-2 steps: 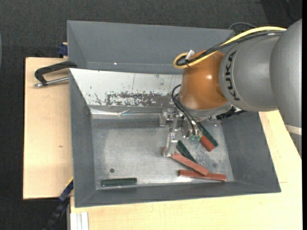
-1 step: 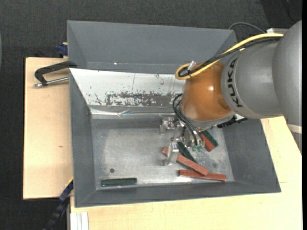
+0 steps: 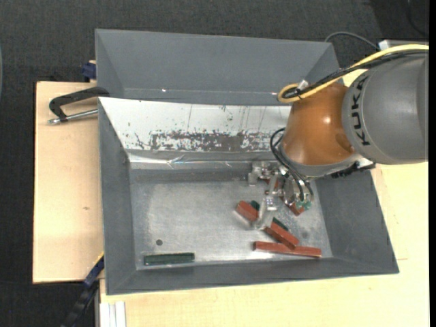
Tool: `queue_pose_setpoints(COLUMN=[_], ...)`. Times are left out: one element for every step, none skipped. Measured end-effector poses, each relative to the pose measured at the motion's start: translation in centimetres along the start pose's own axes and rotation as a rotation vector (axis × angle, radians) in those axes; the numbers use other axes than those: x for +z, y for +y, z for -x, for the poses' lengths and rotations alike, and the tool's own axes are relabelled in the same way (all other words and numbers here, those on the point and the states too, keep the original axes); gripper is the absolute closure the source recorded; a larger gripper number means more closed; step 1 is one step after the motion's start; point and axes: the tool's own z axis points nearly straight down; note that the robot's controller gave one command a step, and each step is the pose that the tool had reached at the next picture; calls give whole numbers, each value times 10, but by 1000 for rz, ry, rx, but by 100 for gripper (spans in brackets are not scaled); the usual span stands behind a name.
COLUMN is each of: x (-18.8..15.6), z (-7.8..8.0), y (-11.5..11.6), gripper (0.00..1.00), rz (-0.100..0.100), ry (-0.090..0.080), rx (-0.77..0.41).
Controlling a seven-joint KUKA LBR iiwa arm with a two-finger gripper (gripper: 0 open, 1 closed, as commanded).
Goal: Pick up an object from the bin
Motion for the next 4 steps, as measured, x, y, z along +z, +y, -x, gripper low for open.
queue_pose_setpoints(x=[-2, -2, -23, -86], z=[-22, -22, -18, -12], y=[-20, -20, -25, -20], gripper=[100, 100, 100, 100], rz=[0, 0, 0, -1], ry=[4, 4, 9, 3], rx=[100, 100, 11, -75])
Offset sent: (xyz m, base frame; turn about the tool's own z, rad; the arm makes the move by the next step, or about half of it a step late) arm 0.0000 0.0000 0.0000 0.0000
